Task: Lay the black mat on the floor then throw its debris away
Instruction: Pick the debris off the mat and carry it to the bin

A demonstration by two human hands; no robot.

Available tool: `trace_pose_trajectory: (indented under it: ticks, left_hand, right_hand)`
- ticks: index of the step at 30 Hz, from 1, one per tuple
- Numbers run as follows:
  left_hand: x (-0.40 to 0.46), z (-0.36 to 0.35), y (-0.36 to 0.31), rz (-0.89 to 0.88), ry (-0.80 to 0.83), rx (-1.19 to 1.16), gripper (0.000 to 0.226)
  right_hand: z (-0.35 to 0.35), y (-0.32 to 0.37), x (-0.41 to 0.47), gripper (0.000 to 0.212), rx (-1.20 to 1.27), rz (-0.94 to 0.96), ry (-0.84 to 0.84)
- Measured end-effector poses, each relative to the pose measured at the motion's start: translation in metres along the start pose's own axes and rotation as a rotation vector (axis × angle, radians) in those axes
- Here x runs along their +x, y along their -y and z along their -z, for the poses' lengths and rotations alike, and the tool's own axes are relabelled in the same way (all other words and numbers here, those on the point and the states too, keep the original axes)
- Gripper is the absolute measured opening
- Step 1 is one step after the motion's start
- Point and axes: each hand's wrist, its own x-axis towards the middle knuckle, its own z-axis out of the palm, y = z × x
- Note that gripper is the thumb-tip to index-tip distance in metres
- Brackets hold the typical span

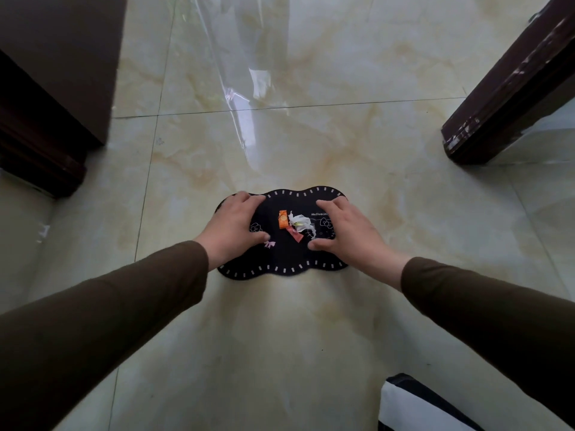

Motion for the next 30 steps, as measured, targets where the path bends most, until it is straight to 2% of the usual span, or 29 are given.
trace_pose_trajectory:
  ticks: [8, 16, 20, 24, 30]
  left_hand:
    - [0.015, -0.03, -0.033, 0.049, 0.0, -0.045, 0.071]
    - [0.019, -0.038, -0.043, 0.083, -0.018, -0.129, 0.043]
    - [0.019, -0.042, -0.051, 0.116, -0.033, -0.237, 0.031]
    - [0.019, -0.047, -0.055, 0.193, -0.049, -0.341, 0.03]
    - [0.016, -0.051, -0.062, 0.382, -0.1, -0.628, 0.023]
  right_hand:
    - [-0.024, 0.014, 0.011, 0.09, 0.004, -0.053, 0.008]
    - [-0.03, 0.031, 0.016, 0.043, 0.086, -0.031, -0.02]
    - [-0.032, 0.035, 0.02, 0.025, 0.122, -0.058, -0.044]
    - [-0.033, 0.037, 0.023, 0.013, 0.215, -0.137, -0.087]
    - [-0.034, 0.039, 0.021, 0.01, 0.48, -0.316, -0.109]
